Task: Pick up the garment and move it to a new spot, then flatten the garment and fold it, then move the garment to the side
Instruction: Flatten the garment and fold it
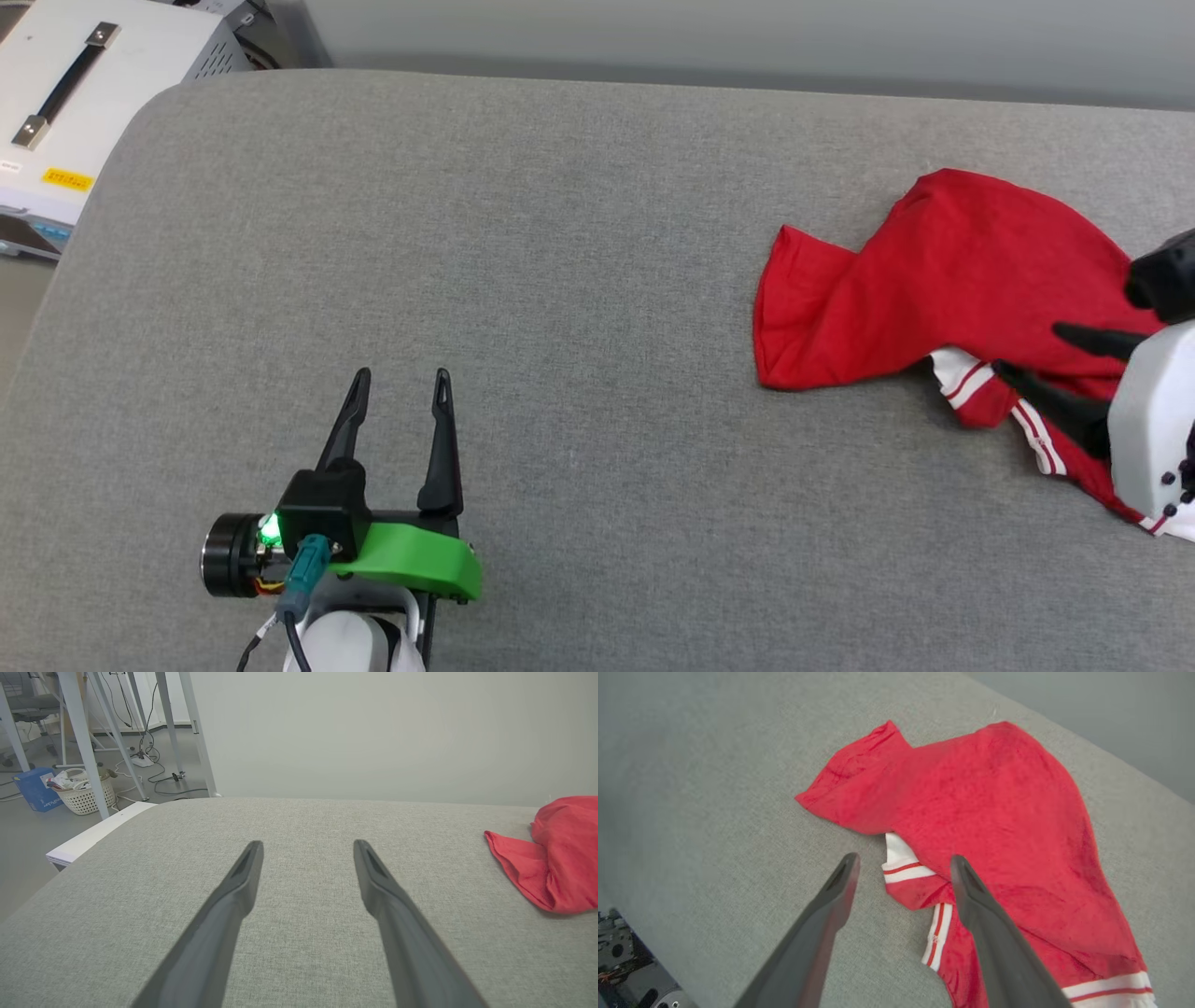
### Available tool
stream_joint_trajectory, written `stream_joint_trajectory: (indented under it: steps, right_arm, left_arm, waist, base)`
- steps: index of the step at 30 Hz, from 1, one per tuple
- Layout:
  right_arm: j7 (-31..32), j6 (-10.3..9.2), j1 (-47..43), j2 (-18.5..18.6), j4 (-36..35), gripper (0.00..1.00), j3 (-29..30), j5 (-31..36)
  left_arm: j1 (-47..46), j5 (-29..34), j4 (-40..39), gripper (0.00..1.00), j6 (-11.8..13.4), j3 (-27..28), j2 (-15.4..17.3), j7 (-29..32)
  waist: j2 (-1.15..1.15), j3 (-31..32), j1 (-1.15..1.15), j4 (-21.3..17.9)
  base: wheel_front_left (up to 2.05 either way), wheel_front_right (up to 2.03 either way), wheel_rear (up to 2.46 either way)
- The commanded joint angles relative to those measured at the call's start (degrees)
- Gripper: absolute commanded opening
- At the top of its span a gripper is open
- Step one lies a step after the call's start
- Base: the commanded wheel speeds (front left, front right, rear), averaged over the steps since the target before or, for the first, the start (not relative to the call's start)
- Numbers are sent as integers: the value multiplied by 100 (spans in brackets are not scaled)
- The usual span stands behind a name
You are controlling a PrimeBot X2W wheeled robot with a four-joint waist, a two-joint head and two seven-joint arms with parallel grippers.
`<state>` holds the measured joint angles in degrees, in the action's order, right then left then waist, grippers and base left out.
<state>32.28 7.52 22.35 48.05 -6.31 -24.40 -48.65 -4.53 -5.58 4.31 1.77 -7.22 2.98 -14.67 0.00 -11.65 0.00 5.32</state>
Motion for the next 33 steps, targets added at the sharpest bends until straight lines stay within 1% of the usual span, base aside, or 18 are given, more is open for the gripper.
stream_joint_trajectory:
  steps: [1,3,5,7,10,15,19,22,23,24,29,33]
  right_arm:
    - [324,-3,145,36,-63,100,-144,-88]
    - [697,-3,227,74,-32,100,-349,-114]
    - [892,-3,325,38,85,100,-508,-106]
    - [962,-3,436,-7,259,100,-656,-26]
    - [865,-3,669,-142,660,100,-825,88]
    - [488,-3,1152,-272,1652,100,-1188,375]
    - [469,-3,1207,-381,2306,100,-1602,305]
    - [392,-3,1211,-436,2561,100,-1837,165]
    - [321,-3,1230,-442,2559,58,-1956,129]
    - [201,-3,1259,-446,2546,0,-2029,75]
    - [-261,-3,1358,-351,2265,0,-2155,-394]
    - [-386,-3,1354,-185,1578,0,-2103,-1049]
  left_arm:
    - [-105,-30,-26,100,28,-13,-11,-33]
    - [-157,-56,-36,100,39,-39,-11,-33]
    - [-218,-87,-47,100,61,-80,-11,-33]
    - [-295,-128,-60,100,82,-133,-11,-33]
    - [-426,-186,-79,100,118,-209,-11,-33]
    - [-656,-266,-97,100,187,-334,-11,-33]
    - [-703,-314,-77,100,248,-382,-11,-33]
    - [-687,-321,-45,100,280,-362,-11,-33]
    - [-667,-318,-29,100,290,-343,-11,-33]
    - [-642,-317,-12,100,295,-328,-11,-33]
    - [-511,-240,71,100,245,-253,-11,-33]
    - [-361,-158,114,100,179,-163,-11,-33]
  waist:
    - [0,-110,0,70]
    - [0,-212,0,124]
    - [0,-328,0,187]
    - [0,-473,0,270]
    - [0,-706,0,389]
    - [0,-1052,0,582]
    - [0,-1114,0,643]
    - [0,-1068,0,608]
    - [0,-1028,0,577]
    - [0,-974,0,537]
    - [0,-599,0,339]
    - [0,-263,0,193]
  base:
    - [0,0,0]
    - [0,0,0]
    - [0,0,0]
    - [0,0,0]
    - [0,0,0]
    - [0,0,0]
    - [0,0,0]
    - [0,0,0]
    - [0,0,0]
    - [0,0,0]
    - [0,0,0]
    - [0,0,0]
